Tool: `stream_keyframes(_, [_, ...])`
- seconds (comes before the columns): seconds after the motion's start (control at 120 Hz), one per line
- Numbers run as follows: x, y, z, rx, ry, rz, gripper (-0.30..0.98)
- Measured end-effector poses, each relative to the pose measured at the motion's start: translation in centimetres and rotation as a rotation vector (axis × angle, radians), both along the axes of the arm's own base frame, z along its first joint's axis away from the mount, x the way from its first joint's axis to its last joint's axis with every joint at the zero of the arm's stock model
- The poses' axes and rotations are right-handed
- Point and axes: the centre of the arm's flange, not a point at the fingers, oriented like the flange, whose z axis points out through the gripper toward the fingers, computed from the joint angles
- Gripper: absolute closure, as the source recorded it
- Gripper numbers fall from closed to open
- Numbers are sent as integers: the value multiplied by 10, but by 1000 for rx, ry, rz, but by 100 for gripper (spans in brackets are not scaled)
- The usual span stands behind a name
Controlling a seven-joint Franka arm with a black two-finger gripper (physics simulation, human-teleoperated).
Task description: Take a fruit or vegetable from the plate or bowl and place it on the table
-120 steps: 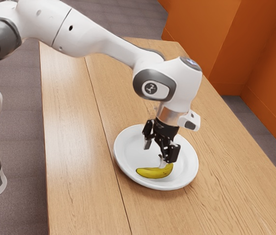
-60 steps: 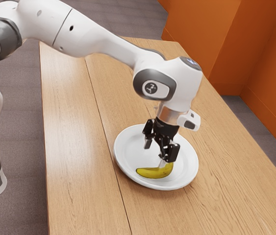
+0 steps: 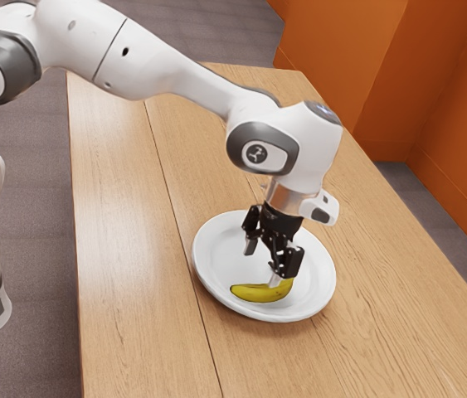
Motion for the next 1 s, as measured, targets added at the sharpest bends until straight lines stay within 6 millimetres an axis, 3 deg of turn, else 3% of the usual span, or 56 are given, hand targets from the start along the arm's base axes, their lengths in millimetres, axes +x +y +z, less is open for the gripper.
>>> stream_keyframes(0.142, [3, -1, -1, -8, -9, 2, 0])
stream_keyframes(0.517, [-1, -26, 0, -65, -13, 60, 0])
stream_keyframes(1.0, [14, -8, -9, -68, -20, 165, 0])
